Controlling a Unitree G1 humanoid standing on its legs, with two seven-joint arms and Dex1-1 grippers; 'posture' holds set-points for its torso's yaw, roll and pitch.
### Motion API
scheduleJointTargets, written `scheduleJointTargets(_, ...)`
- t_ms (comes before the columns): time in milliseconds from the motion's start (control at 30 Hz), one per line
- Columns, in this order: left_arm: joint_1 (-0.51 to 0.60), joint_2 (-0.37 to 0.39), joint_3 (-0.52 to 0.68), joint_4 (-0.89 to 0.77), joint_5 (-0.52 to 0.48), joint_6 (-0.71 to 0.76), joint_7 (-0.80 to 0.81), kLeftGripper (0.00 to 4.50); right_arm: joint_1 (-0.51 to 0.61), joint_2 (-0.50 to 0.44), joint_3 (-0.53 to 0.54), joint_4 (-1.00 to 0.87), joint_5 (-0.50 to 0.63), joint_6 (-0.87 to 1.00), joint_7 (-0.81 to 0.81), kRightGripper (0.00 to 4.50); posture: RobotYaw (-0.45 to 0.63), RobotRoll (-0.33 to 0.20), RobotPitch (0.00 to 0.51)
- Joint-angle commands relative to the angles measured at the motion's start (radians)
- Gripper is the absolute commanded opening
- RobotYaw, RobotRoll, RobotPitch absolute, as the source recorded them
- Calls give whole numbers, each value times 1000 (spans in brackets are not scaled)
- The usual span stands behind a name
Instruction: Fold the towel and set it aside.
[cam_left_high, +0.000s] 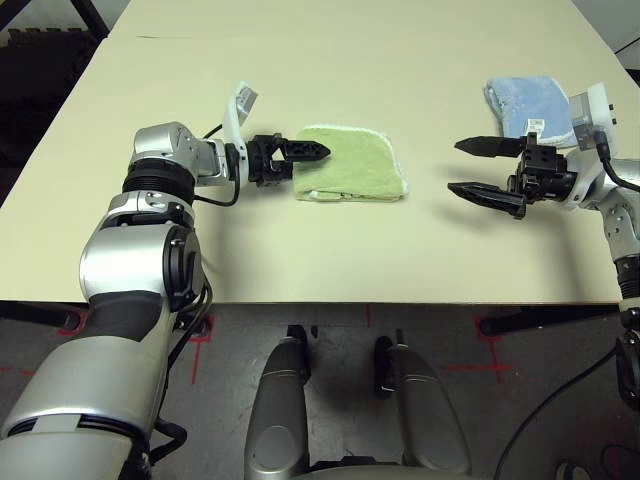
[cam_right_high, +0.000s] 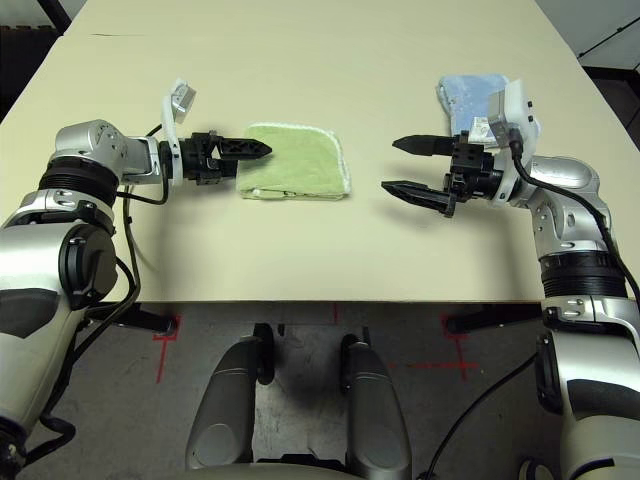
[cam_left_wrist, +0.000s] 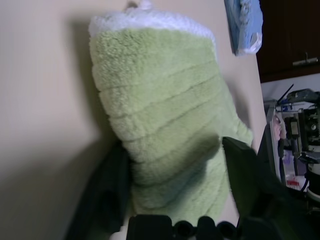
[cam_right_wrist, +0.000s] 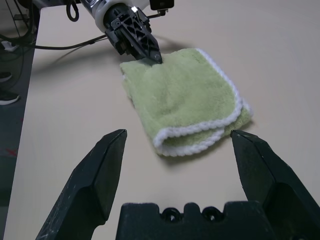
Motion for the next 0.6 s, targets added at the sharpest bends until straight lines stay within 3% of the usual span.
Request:
scheduleJointTargets(33,0,-6,-9,19,5,16,5,1954,10,-12,-11,-11,5,1,0,4500,-25,0,237)
scheduleJointTargets(200,-4,-13,-3,19,-2,20,8,25,8,-10,-9,-9,2,-1,-1,4500,-25,0,237)
scheduleJointTargets(600,-34,10,82,7,-41,-31,70,25,-5,8,-20,18,6,-11,-32,4500,-25,0,237)
